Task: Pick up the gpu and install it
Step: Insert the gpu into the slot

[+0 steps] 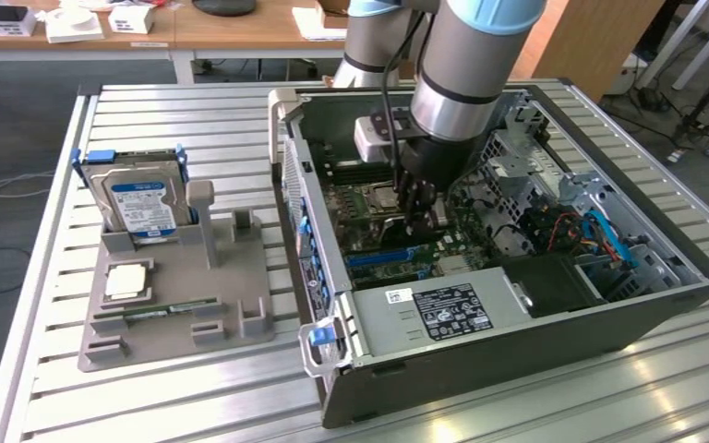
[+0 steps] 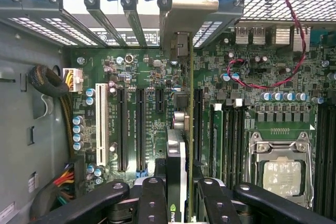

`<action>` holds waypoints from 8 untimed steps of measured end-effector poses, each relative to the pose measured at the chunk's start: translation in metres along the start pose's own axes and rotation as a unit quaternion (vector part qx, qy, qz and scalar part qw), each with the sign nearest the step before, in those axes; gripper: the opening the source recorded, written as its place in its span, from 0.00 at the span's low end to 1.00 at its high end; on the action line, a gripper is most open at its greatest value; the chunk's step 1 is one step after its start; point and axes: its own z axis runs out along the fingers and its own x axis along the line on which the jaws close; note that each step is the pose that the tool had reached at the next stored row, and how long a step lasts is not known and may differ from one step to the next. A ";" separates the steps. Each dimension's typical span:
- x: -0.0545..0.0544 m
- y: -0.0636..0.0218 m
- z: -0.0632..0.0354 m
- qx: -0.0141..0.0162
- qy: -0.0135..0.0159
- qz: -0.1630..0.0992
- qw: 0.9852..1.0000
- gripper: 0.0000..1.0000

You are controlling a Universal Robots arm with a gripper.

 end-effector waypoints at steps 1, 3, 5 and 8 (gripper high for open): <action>0.000 0.0000 0.0004 0.000 0.000 0.000 1.000 0.28; 0.000 0.0001 0.0012 0.000 0.000 0.000 1.000 0.28; 0.000 0.0001 0.0015 0.000 0.000 0.000 1.000 0.28; 0.000 0.0002 0.0020 0.000 0.000 0.000 1.000 0.28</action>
